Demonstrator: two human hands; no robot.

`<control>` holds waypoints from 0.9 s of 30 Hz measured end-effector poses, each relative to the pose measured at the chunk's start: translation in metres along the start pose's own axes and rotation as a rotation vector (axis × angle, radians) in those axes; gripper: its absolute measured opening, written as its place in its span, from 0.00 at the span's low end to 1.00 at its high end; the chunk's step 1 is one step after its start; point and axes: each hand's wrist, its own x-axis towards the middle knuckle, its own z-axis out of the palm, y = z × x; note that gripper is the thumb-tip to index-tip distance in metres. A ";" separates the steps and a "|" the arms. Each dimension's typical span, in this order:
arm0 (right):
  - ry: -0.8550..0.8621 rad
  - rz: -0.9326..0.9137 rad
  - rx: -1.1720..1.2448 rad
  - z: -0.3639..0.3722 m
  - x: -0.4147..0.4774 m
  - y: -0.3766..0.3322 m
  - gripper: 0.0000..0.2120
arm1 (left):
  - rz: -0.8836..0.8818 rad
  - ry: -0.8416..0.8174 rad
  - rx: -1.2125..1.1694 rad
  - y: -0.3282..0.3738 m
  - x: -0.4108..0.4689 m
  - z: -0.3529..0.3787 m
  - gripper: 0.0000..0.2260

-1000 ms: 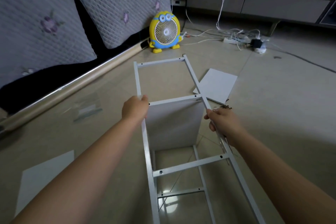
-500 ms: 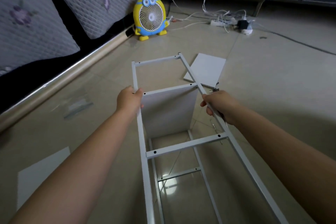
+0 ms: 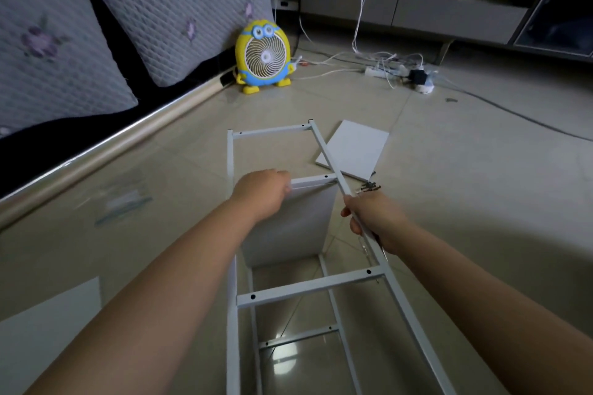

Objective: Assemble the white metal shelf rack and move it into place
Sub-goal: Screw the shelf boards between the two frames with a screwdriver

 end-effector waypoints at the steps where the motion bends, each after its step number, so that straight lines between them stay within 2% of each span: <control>1: -0.008 -0.018 -0.003 0.000 0.001 0.002 0.15 | -0.002 0.006 0.036 0.001 -0.001 0.002 0.11; 5: -0.052 -0.092 0.069 0.000 0.008 0.009 0.15 | 0.000 0.052 0.132 0.004 -0.002 0.012 0.10; 10: -0.170 -0.079 0.142 -0.010 0.016 0.024 0.19 | -0.023 0.093 0.123 0.009 -0.003 0.014 0.09; 14: 0.014 -0.053 0.212 -0.030 0.052 0.047 0.19 | -0.085 0.098 0.157 0.016 -0.004 0.017 0.09; 17: 0.144 0.024 -0.018 -0.044 0.091 0.084 0.09 | -0.101 0.091 0.200 0.018 -0.006 0.019 0.10; 21: 0.185 0.004 -0.558 -0.046 0.121 0.139 0.12 | -0.108 0.091 0.226 0.021 -0.009 0.022 0.11; 23: 0.160 -0.037 -0.655 -0.036 0.129 0.162 0.11 | -0.114 0.090 0.222 0.021 -0.009 0.023 0.11; 27: 0.101 -0.036 -0.690 -0.002 0.136 0.190 0.11 | -0.146 0.080 0.244 0.024 -0.010 0.023 0.12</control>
